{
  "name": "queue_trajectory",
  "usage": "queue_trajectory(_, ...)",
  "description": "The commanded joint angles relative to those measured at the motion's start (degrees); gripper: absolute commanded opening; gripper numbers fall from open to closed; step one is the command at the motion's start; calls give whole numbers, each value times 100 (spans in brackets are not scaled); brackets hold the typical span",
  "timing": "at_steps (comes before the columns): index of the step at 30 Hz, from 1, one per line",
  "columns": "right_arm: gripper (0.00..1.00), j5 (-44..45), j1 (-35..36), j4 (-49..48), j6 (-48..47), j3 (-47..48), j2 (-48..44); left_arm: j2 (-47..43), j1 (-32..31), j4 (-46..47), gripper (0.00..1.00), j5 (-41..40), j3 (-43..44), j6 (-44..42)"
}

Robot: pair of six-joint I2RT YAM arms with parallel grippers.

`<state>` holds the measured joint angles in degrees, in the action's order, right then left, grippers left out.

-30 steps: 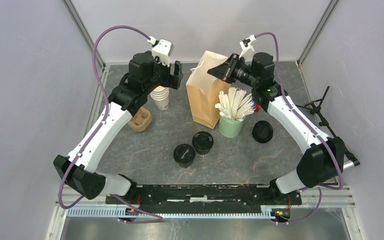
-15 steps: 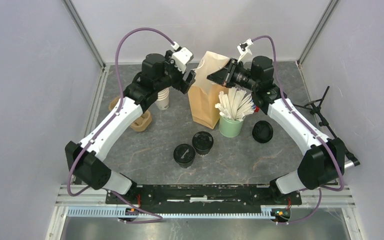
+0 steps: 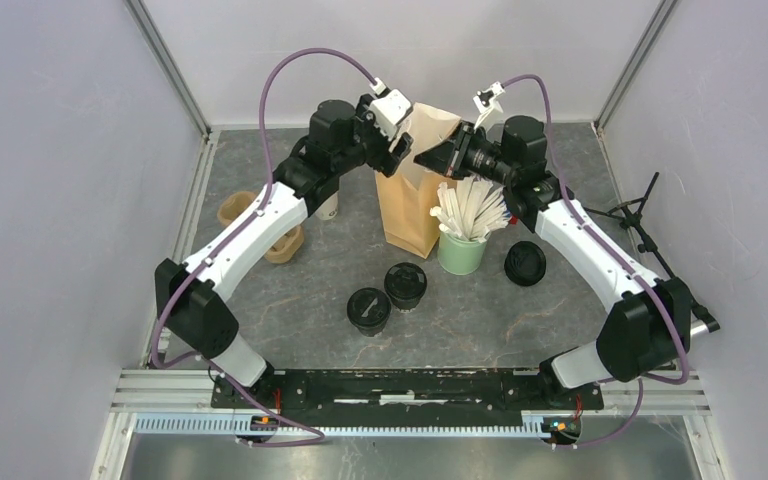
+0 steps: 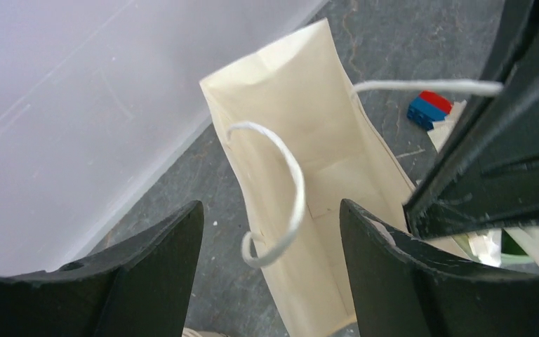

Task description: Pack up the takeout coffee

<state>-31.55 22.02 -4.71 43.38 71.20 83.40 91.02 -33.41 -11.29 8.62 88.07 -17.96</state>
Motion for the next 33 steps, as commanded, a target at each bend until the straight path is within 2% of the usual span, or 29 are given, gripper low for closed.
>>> queue_trajectory(1,9,-107,26,-127,-138,-163,-218,168,-17,420,74,-89,435,-177)
queue_trajectory(4,9,-106,24,-143,-152,-237,-236,214,-17,487,61,-19,476,-113)
queue_trajectory(8,8,-73,21,-13,-291,-190,-248,250,37,517,32,-36,532,288)
queue_trajectory(10,8,-23,22,80,-402,-234,-286,317,147,486,17,84,656,879)
queue_trajectory(13,8,67,11,210,-547,-366,-354,503,521,401,6,901,947,2328)
queue_trajectory(18,8,103,-28,199,-577,-539,-419,813,1302,1565,2,2389,603,5800)
queue_trajectory(20,7,113,-50,207,-598,-540,-416,952,1433,1751,2,2635,484,6650)
queue_trajectory(26,7,95,-73,172,-594,-506,-371,1344,1486,887,2,2912,716,7250)
queue_trajectory(33,7,88,-75,172,-612,-512,-390,1330,1598,-124,3,2622,586,7575)
